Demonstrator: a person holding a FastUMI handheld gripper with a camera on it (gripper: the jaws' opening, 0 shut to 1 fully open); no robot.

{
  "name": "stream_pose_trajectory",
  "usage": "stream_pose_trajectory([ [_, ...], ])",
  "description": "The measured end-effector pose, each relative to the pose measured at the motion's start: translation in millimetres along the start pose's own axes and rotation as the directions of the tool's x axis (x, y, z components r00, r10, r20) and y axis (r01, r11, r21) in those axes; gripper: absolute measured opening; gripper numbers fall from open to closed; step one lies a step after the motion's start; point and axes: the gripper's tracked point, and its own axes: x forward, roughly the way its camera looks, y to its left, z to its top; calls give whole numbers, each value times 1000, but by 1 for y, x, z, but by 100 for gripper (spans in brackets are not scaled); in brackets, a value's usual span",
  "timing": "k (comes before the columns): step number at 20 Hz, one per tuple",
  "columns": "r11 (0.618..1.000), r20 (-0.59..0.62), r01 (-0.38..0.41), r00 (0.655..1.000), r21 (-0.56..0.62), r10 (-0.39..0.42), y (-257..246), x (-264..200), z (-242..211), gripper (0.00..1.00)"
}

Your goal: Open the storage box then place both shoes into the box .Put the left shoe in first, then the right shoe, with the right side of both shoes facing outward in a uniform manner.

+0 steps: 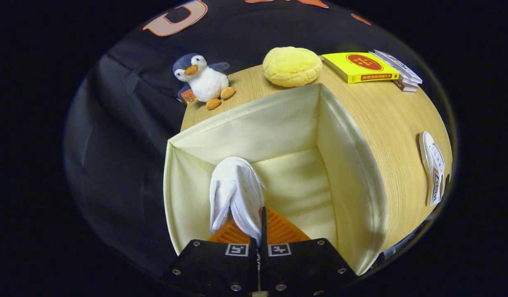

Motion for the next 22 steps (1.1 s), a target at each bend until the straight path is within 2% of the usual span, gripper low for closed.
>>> stream_pose_trajectory([
  [2, 998, -17, -30, 999, 50, 31, 2, 2, -4, 4],
  [4, 992, -54, -107, 992, 65, 111, 13, -1, -10, 10],
  [5, 988, -59, -140, 988, 59, 144, 17, -4, -9, 25],
  [7, 968, -37, -246, 968, 53, 248, 32, -21, 0, 42],
  [9, 943, -27, -329, 943, 47, 331, 38, -39, 4, 53],
  [12, 925, 50, -381, 923, -16, 381, 22, -69, 25, 70],
  [13, 920, 80, -390, 916, -47, 392, 14, -79, 33, 80],
  [15, 914, 131, -390, 906, -109, 402, -6, -98, 47, 93],
  [22, 921, 281, -311, 886, -234, 370, -107, -147, 80, 98],
])
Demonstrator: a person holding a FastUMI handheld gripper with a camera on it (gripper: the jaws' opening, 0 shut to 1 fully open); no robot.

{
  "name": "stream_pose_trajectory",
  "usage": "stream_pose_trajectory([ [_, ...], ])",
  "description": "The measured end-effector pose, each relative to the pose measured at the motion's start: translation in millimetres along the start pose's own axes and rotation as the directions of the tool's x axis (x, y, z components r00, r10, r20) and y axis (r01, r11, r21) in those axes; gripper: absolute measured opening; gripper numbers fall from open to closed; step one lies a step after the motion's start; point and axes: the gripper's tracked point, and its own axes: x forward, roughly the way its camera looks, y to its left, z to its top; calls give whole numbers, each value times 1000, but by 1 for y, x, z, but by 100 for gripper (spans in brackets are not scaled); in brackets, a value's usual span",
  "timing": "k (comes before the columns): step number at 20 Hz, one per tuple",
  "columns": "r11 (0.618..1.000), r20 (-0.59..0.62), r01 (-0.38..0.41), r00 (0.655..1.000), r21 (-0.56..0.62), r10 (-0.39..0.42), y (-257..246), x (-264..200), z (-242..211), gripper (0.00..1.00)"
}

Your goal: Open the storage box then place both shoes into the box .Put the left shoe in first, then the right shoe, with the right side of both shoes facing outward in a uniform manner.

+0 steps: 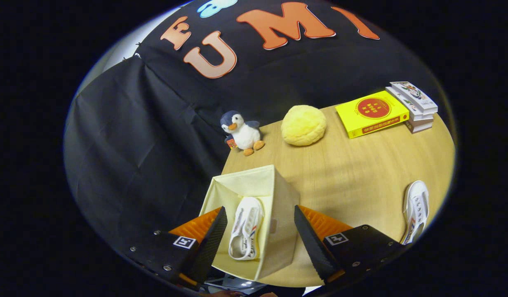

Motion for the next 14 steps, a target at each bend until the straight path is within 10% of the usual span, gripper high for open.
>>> stream_pose_trajectory([
  [14, 919, 22, 383, 924, -95, -382, -263, -113, -55, 96],
])
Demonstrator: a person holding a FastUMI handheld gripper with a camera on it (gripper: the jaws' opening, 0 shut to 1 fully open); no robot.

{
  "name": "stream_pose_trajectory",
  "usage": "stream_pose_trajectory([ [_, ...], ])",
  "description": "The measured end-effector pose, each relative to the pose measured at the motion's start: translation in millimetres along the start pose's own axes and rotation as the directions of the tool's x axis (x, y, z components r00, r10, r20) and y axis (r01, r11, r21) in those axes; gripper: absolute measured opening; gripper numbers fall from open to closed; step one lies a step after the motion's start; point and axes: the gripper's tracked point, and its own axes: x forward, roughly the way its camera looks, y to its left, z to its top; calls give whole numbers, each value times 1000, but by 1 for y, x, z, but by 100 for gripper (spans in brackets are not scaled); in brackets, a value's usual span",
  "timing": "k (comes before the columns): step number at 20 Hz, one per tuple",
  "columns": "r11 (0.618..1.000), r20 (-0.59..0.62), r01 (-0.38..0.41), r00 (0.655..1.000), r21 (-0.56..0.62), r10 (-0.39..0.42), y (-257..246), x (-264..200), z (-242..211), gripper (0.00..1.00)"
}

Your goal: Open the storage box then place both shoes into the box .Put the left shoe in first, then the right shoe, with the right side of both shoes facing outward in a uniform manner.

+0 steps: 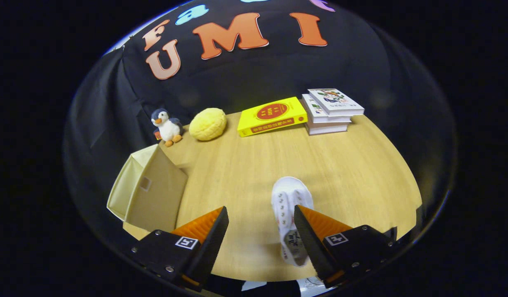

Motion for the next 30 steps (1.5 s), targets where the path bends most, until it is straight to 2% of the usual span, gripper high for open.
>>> stream_pose_trajectory([
  [5, 995, -76, 65, 995, -82, -71, -51, 8, -46, 87],
  [9, 989, -63, 60, 996, -137, -69, -56, 33, -62, 78],
  [12, 981, -45, 96, 993, -167, -105, -63, 52, -65, 73],
  [14, 979, -31, 115, 992, -171, -122, -67, 62, -63, 60],
  [16, 987, -40, 81, 995, -139, -87, -58, 69, -63, 50],
  [17, 991, -41, 69, 996, -118, -74, -54, 73, -63, 40],
  [19, 996, -26, 83, 996, -31, -84, -60, 78, -61, 26],
  [21, 995, -20, 84, 996, 59, -83, -67, 79, -62, 18],
  [23, 994, -25, 87, 996, 73, -85, -67, 77, -65, 7],
  [28, 992, -68, 119, 991, 48, -116, -65, 77, -60, 1],
  [30, 988, -96, 116, 990, 105, -106, -63, 75, -57, 1],
])
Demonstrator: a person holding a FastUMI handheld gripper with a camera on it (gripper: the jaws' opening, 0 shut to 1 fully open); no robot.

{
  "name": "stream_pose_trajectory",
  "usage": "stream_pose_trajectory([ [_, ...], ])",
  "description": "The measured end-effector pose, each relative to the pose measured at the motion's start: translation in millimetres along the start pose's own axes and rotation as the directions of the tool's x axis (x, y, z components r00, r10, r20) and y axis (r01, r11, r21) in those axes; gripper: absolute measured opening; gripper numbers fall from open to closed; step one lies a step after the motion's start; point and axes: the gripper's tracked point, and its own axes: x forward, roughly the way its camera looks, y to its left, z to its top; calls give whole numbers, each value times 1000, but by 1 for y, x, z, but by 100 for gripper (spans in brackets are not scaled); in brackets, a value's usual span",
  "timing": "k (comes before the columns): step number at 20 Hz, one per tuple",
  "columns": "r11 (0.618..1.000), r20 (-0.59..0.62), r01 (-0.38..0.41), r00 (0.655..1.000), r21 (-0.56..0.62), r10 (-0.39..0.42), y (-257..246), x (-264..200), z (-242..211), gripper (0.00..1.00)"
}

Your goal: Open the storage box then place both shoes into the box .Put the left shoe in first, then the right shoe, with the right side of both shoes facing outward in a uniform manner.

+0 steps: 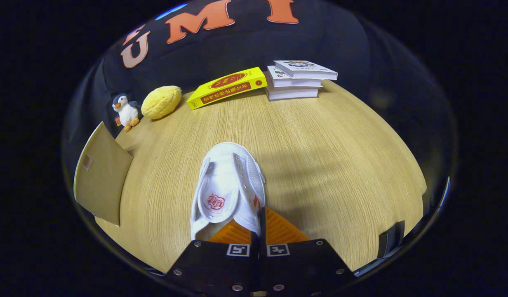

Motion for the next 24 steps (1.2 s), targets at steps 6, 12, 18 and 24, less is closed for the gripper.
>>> stream_pose_trajectory([
  [6, 1000, 61, 16, 998, 11, -17, 18, -25, 24, 1],
  [12, 999, 134, -45, 990, 4, 44, 78, -63, 62, 1],
  [18, 990, 181, -124, 974, -65, 134, 159, -100, 88, 1],
  [24, 971, 193, -213, 954, -111, 231, 247, -122, 101, 1],
])
